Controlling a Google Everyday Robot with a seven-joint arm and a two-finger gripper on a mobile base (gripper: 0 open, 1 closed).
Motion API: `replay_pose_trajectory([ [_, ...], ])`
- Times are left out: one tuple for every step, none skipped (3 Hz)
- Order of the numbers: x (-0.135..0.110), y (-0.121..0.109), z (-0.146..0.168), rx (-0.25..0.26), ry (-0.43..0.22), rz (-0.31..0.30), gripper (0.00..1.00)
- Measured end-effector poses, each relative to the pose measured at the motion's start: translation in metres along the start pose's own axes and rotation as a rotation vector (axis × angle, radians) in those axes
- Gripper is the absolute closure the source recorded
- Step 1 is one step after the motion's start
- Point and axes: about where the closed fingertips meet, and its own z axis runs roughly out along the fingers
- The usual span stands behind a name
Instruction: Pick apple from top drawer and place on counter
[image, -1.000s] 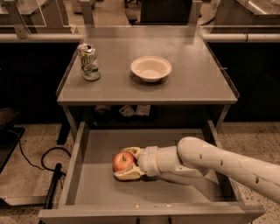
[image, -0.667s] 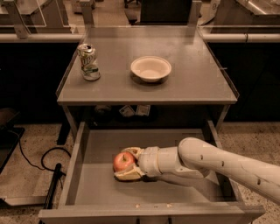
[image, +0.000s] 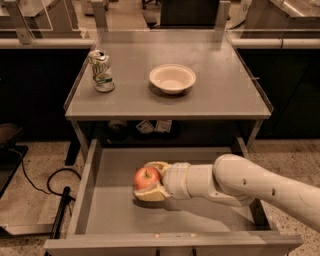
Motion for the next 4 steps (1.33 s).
replay_pose_trajectory([
  [-0.020,-0.009,-0.031,0.060,0.016,0.001,1.00],
  [-0.037,-0.028,-0.076,0.158,0.044,0.015,1.00],
  [-0.054,-0.049,-0.122,0.263,0.076,0.024,1.00],
  [-0.075,-0.071,-0.172,0.366,0.107,0.021,1.00],
])
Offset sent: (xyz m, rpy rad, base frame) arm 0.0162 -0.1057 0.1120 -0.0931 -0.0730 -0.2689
